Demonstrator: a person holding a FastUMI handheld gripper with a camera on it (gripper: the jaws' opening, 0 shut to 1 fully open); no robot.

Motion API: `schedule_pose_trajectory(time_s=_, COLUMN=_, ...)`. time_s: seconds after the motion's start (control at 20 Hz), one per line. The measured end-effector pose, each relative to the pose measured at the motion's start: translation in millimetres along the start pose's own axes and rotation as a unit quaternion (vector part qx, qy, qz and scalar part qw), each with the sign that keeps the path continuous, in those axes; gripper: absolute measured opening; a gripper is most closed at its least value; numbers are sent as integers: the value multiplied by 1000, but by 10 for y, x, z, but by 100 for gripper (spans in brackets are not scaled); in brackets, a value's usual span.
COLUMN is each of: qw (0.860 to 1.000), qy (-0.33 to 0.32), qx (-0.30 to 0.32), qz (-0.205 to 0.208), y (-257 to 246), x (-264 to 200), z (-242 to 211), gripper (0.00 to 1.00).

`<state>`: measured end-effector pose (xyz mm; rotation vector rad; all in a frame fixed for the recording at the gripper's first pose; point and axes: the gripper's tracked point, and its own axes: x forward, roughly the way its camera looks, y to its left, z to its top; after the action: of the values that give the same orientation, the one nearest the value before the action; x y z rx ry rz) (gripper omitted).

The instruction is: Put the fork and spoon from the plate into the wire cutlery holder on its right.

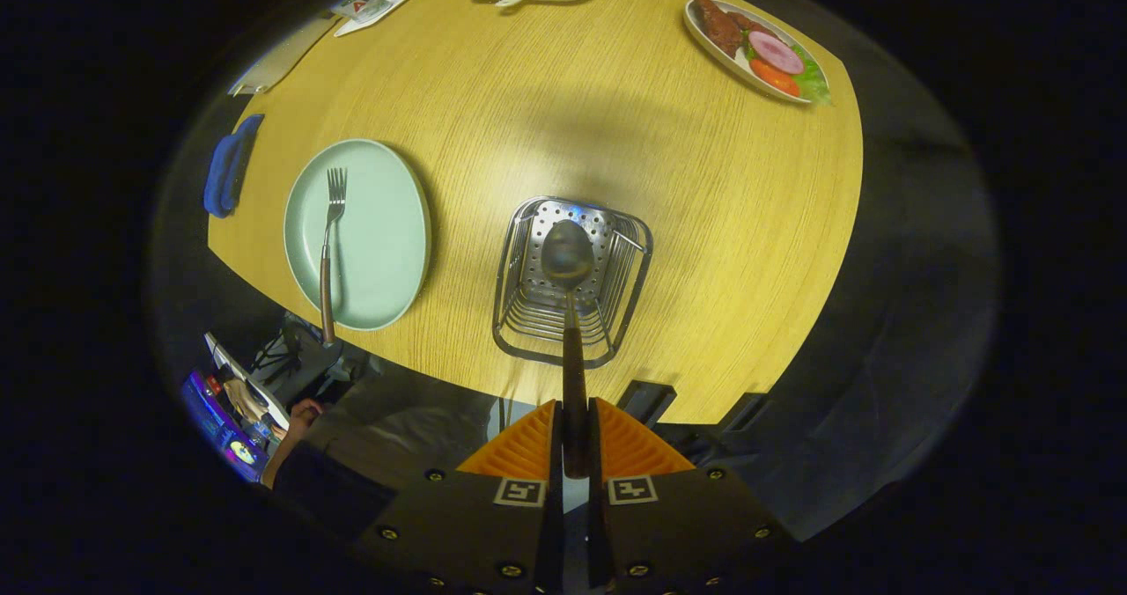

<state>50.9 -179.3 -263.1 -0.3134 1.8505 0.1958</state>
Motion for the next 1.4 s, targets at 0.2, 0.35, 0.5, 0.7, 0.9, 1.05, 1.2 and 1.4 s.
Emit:
schedule_pose_trajectory(time_s=0.2, qw=998, qy=-57, qx=20, qz=-4, y=-81, x=-189, z=88, gripper=13)
schedule_pose_trajectory(time_s=0.35, qw=993, qy=-112, qx=44, qz=3, y=-50, x=-366, z=127, gripper=13)
schedule_pose_trajectory(time_s=0.5, qw=988, qy=-139, qx=55, qz=37, y=180, x=-492, z=37, gripper=13)
schedule_pose_trajectory(time_s=0.7, qw=983, qy=-169, qx=46, qz=48, y=498, x=-561, z=-43, gripper=14)
schedule_pose_trajectory(time_s=0.9, qw=983, qy=-169, qx=18, qz=72, y=1003, x=-546, z=-133, gripper=16)
schedule_pose_trajectory(time_s=1.05, qw=983, qy=-164, qx=-10, qz=86, y=1394, x=-464, z=-143, gripper=16)
schedule_pose_trajectory(time_s=1.2, qw=980, qy=-172, qx=-21, qz=93, y=1693, x=-352, z=-86, gripper=19)
schedule_pose_trajectory(time_s=1.4, qw=980, qy=-160, qx=-29, qz=112, y=2039, x=-201, z=-71, gripper=19)
